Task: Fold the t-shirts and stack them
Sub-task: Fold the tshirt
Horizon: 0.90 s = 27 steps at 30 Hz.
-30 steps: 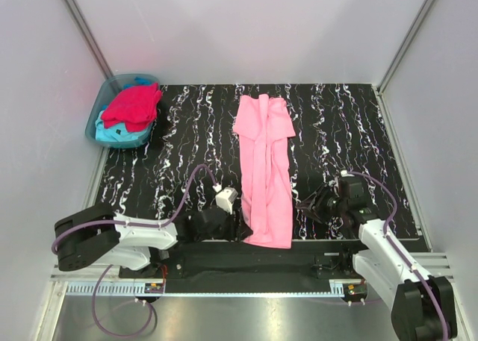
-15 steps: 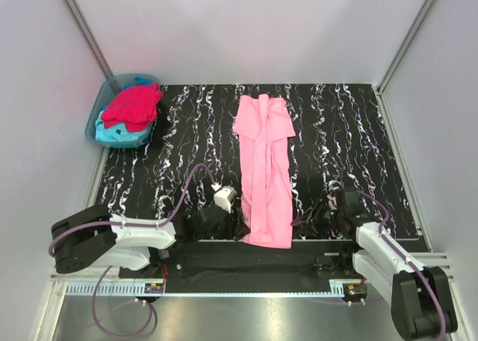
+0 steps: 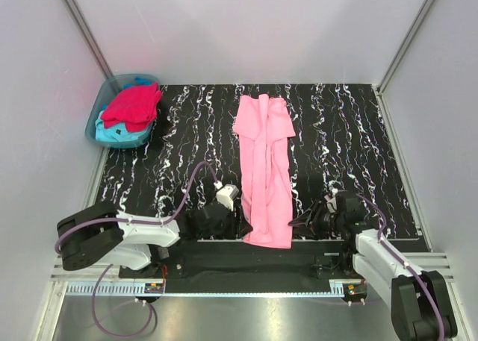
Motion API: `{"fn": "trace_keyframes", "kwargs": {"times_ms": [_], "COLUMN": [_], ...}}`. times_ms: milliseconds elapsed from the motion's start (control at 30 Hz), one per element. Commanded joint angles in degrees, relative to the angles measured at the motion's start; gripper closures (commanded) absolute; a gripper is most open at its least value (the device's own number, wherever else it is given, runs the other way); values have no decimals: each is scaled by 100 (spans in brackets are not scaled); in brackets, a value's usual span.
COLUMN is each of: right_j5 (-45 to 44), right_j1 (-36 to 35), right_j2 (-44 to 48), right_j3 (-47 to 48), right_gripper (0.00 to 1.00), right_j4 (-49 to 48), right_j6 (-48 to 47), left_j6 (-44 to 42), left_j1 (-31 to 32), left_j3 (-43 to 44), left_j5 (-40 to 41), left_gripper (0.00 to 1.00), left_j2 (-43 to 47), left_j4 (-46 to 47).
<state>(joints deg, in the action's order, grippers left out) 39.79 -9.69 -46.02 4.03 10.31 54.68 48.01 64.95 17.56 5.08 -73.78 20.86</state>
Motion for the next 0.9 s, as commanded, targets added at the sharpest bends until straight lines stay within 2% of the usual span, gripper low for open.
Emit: {"fn": "trace_keyframes", "kwargs": {"times_ms": [0, 133, 233, 333, 367, 400, 467, 500, 633, 867], "right_j5": [-138, -182, -173, -226, -235, -252, -252, -252, -244, -296], "right_j1": [-15, -24, -15, -15, -24, -24, -24, -24, -24, -24], "right_j2": [-213, -469, -662, -768, -820, -838, -952, -988, -1163, -1453], "right_j3": [-237, -201, -131, -78, -61, -34, 1, 18, 71, 474], "right_gripper": [53, 56, 64, 77, 81, 87, 91, 94, 99, 100], "right_j4": [-160, -292, -362, -415, -433, -476, -547, -565, -714, -828], "right_j6": [-123, -185, -176, -168, -168, -142, -159, -159, -133, -124], "left_j6": [-20, 42, 51, 59, 68, 68, 77, 86, 86, 235], "left_j1": [-26, -26, -26, -26, -26, -26, -26, -35, -52, -61], "left_j3": [151, 116, 107, 98, 90, 81, 46, 54, 54, 10], "left_j5": [-60, -42, -42, -16, -7, 10, 28, 19, -16, -104], "left_gripper": [46, 47, 48, 52, 55, 61, 70, 78, 98, 100], "left_j2": [-84, -84, -75, -23, 21, 39, 74, 74, 48, 276], "left_j4": [401, 445, 428, 357, 348, 322, 322, 313, 322, 190]}}
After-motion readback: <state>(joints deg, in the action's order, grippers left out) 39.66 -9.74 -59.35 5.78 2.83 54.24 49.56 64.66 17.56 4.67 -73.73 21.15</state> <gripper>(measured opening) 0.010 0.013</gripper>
